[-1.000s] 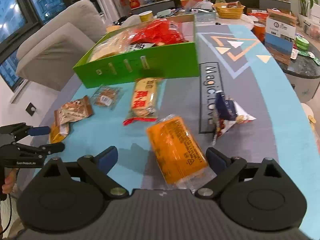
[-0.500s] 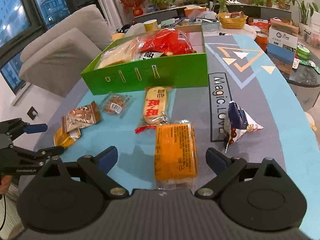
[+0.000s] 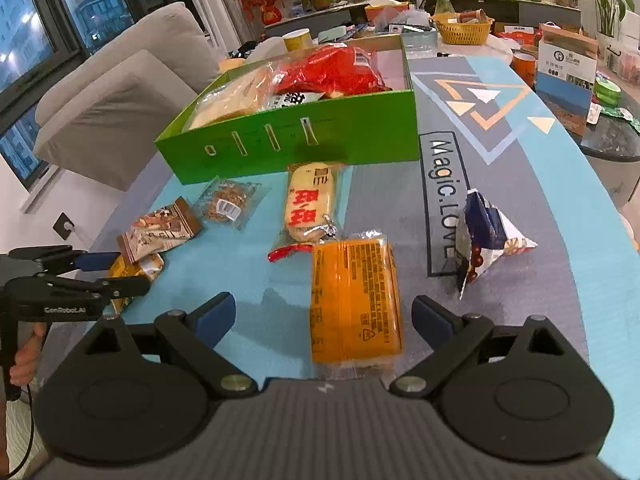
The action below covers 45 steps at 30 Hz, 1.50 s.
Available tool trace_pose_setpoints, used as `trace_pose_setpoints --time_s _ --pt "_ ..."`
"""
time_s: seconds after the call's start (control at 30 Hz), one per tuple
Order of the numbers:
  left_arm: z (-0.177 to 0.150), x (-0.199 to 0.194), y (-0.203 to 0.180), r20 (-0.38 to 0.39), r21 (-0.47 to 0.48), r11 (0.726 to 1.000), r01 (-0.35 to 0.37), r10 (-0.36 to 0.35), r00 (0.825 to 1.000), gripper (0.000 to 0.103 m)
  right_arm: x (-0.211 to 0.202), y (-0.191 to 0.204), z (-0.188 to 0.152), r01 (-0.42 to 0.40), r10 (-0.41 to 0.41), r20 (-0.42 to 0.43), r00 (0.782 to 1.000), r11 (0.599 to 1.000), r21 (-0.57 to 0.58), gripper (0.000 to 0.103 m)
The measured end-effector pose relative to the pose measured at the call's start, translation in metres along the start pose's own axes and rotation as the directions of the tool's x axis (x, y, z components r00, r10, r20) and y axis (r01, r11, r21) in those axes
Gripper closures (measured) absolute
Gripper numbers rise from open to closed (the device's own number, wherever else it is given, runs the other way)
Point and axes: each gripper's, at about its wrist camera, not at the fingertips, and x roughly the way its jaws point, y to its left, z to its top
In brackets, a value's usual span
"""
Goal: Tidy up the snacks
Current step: 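Lower the right gripper onto the orange cake pack and grasp it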
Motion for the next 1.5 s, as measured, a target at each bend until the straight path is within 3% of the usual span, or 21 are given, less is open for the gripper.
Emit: trace_pose_setpoints --time_s 0.27,0.6,0.7,0.77,0.83,0.9,1.03,1.1,1.23,1.33,1.37,1.43,1.47,1.5 --pt "-0.012 -0.015 -0.02 -0.01 0.01 1.0 -0.005 0.005 1.0 0.046 0.004 0.002 -0.001 0.013 -0.013 -0.006 1.0 1.0 -0.007 0.004" --pt "-0.007 -0.043 -0.028 0.061 0.009 1.0 -0.015 0.015 0.998 0.048 0.004 0.001 0.0 0.067 -0.067 0.008 0.998 0.998 -0.007 0.005" --pt "-0.005 -0.049 -0.031 0.079 0.015 1.0 -0.011 0.01 0.997 0.048 0.004 0.0 0.001 0.077 -0.077 0.005 0.997 0.997 0.006 0.014" --pt "-0.004 -0.051 -0.033 0.086 0.025 1.0 -0.017 0.015 0.996 0.063 0.004 -0.002 0.001 0.074 -0.074 -0.001 0.997 0.997 0.015 0.025" --pt "-0.003 -0.05 -0.033 0.076 0.023 1.0 -0.019 0.017 0.997 0.066 0.005 -0.003 0.001 0.08 -0.08 -0.014 0.997 0.997 0.018 0.045" --pt "-0.006 -0.047 -0.034 0.06 0.04 0.999 -0.015 0.013 0.998 0.064 0.006 -0.003 0.001 0.082 -0.082 -0.016 0.996 0.997 0.014 0.046" --pt "-0.015 -0.037 -0.036 -0.019 0.065 0.997 -0.053 0.054 0.998 0.039 0.006 -0.004 0.001 0.074 -0.074 -0.019 0.997 0.997 0.016 0.046" --pt "-0.022 -0.035 -0.035 -0.029 0.065 0.996 -0.062 0.064 0.998 0.035 0.006 -0.003 0.0 0.073 -0.073 -0.019 0.997 0.997 0.015 0.046" --pt "-0.03 -0.028 -0.028 -0.079 0.027 0.999 -0.038 0.04 0.996 0.034 0.006 -0.003 0.0 0.066 -0.066 -0.019 0.998 0.998 0.009 0.041" --pt "-0.029 -0.027 -0.027 -0.064 0.012 1.0 -0.028 0.029 0.998 0.035 0.008 -0.002 0.0 0.055 -0.055 -0.02 0.998 0.998 0.01 0.033" --pt "-0.029 -0.027 -0.027 -0.056 0.014 1.0 -0.026 0.027 0.998 0.036 0.008 -0.001 0.0 0.057 -0.057 -0.019 0.998 0.998 0.007 0.032" --pt "-0.03 -0.027 -0.029 -0.034 0.022 0.999 -0.025 0.025 0.999 0.049 0.009 0.001 0.0 0.066 -0.066 -0.018 0.998 0.998 -0.013 0.033" --pt "-0.028 -0.028 -0.03 -0.034 0.029 0.999 -0.026 0.027 0.999 0.05 0.009 0.002 0.0 0.072 -0.073 -0.019 0.997 0.997 -0.024 0.034" --pt "-0.027 -0.027 -0.031 -0.039 0.03 0.999 -0.025 0.026 0.999 0.051 0.009 0.004 0.0 0.085 -0.086 -0.017 0.996 0.996 -0.036 0.043"
